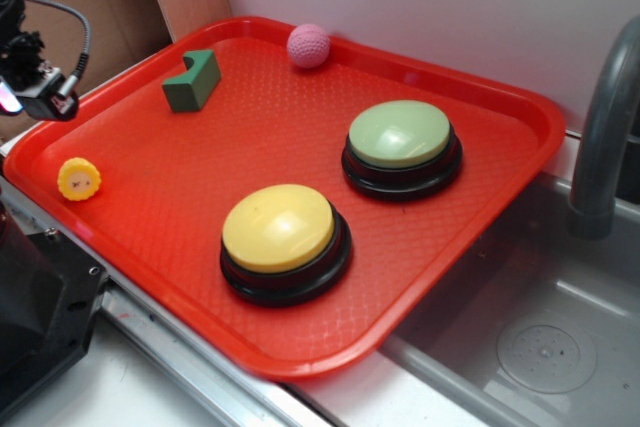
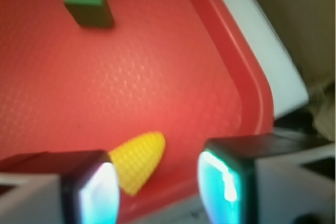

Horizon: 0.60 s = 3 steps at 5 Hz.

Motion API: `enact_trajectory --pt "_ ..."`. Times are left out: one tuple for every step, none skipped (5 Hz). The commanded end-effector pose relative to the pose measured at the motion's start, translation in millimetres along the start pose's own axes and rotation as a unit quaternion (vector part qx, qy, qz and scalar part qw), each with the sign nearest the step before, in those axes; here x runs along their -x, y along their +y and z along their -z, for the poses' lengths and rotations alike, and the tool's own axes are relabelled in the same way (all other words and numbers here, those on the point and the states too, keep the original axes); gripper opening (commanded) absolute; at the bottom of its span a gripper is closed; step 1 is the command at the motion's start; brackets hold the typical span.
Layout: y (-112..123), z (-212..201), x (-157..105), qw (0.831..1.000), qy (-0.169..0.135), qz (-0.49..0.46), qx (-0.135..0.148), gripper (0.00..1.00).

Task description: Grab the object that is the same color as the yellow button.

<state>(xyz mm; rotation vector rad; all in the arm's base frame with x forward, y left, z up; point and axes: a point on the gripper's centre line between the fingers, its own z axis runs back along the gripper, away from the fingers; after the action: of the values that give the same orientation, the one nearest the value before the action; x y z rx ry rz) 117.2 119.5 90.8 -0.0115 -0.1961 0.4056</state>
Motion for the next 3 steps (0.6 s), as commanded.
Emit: enact_trajectory --pt "15.8 20.9 17.2 0.968 0.083 -0.227 -0.071 1.0" --pt "2.1 40.5 18.9 0.965 0.086 -0.24 -0.059 1.0" --pt "-12.4 60.6 21.5 0.968 0.097 -0.223 -0.067 1.0"
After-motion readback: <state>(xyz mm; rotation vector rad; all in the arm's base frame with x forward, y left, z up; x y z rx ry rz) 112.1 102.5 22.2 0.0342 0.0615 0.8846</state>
